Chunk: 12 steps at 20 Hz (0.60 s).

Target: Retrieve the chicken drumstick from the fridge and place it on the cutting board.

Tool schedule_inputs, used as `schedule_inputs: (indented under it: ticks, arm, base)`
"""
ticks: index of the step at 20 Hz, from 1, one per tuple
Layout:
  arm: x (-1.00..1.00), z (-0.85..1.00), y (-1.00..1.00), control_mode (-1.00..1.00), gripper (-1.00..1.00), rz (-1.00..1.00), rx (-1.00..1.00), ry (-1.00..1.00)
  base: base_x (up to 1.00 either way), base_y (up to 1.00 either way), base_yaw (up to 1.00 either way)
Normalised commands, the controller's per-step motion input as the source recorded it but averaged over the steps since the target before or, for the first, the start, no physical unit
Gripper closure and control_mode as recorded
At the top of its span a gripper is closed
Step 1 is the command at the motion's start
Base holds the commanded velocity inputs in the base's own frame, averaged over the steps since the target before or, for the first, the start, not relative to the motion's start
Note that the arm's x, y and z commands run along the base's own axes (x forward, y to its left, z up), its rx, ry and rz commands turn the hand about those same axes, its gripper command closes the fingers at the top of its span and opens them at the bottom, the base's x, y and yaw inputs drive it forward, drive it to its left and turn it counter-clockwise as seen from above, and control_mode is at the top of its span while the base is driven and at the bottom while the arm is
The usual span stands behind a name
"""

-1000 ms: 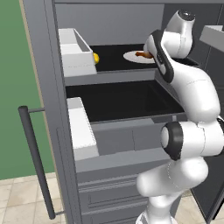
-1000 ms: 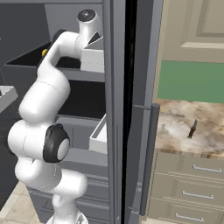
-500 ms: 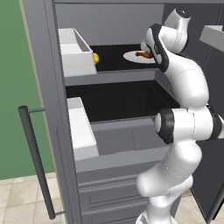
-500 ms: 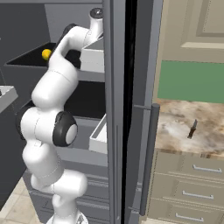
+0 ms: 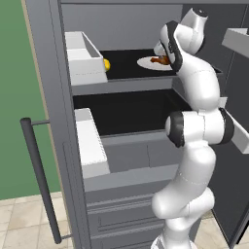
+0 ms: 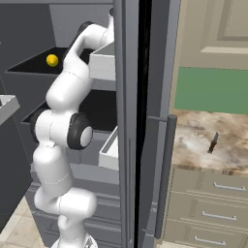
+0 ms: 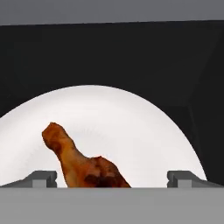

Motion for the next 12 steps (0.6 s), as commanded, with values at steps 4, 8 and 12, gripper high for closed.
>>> schedule_inputs:
  ticks: [4,8,12]
  arm:
    - [0.06,-0.07,0.00,-1.00,-1.00,0.03,0.00,0.11]
    - [0.00,-0.15,0.00,-1.00,-1.00,0.00,0.00,0.11]
    - [0.00,-0.22,0.04,-1.00,-1.00,0.02,0.00,0.05]
  base:
    - [0.00,0.00,0.00]
    - [0.00,0.00,0.00]
    - [0.00,0.00,0.00]
